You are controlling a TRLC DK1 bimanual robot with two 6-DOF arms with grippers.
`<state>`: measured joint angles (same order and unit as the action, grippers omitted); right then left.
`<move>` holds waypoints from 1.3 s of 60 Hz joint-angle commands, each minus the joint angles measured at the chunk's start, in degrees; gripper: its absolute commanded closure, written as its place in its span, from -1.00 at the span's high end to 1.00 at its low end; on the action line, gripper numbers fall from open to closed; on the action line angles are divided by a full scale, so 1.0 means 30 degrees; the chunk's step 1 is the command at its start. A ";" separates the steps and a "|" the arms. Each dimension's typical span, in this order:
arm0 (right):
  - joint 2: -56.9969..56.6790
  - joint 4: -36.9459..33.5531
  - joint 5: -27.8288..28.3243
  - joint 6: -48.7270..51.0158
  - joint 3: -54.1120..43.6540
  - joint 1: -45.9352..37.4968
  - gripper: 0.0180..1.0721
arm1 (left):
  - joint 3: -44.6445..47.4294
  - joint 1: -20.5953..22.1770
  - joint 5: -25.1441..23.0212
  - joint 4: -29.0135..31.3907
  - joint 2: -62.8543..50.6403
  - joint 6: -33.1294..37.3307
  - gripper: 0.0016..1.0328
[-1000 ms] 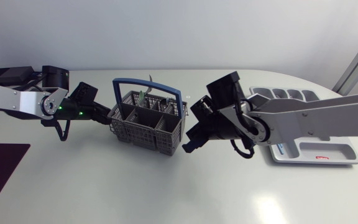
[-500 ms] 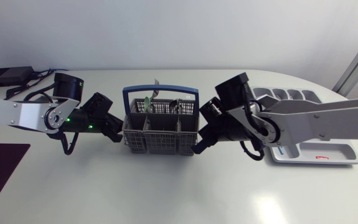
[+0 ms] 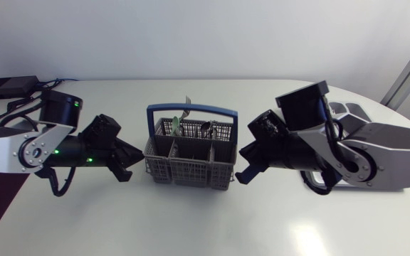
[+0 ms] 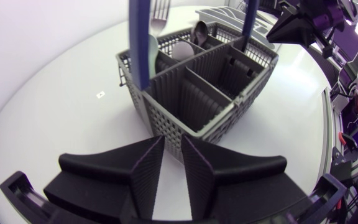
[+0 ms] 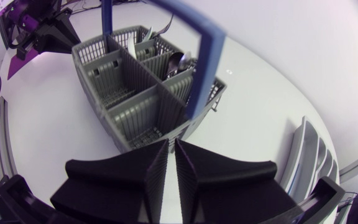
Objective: Unload the cutlery basket into the drawer organizer.
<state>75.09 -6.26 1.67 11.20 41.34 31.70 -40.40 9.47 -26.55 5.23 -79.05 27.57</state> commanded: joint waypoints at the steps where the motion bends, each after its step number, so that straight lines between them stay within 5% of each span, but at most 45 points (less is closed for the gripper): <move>1: -0.0684 -0.0315 0.0058 0.0573 -0.0451 -0.0314 -0.69 | -0.0243 -0.0697 -0.0556 0.0335 0.0802 0.0594 -0.52; 16: -0.1358 -0.0579 0.0234 0.0602 -0.1154 0.0038 -0.61 | -0.1474 -0.1401 -0.0761 0.0042 -0.0165 0.0536 -0.51; 31: -0.1827 -0.1077 0.0263 0.0631 -0.1242 0.2586 -0.75 | -0.5575 -0.2572 -0.0878 -0.1804 -0.5497 -0.2013 -0.51; 50: -0.0362 -0.0081 0.1083 0.1100 -0.1125 0.3817 -0.75 | -0.9794 -0.2162 -0.3779 -0.2067 -0.9804 -0.3537 -0.51; 78: 0.1865 0.1414 0.0380 0.1715 -0.0919 0.1708 -0.76 | -0.7714 -0.1518 -0.6122 0.0218 -0.8134 -0.0665 -0.57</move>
<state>79.94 -2.92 4.01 15.49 39.16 38.02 -66.72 4.95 -43.29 3.66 -106.15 22.59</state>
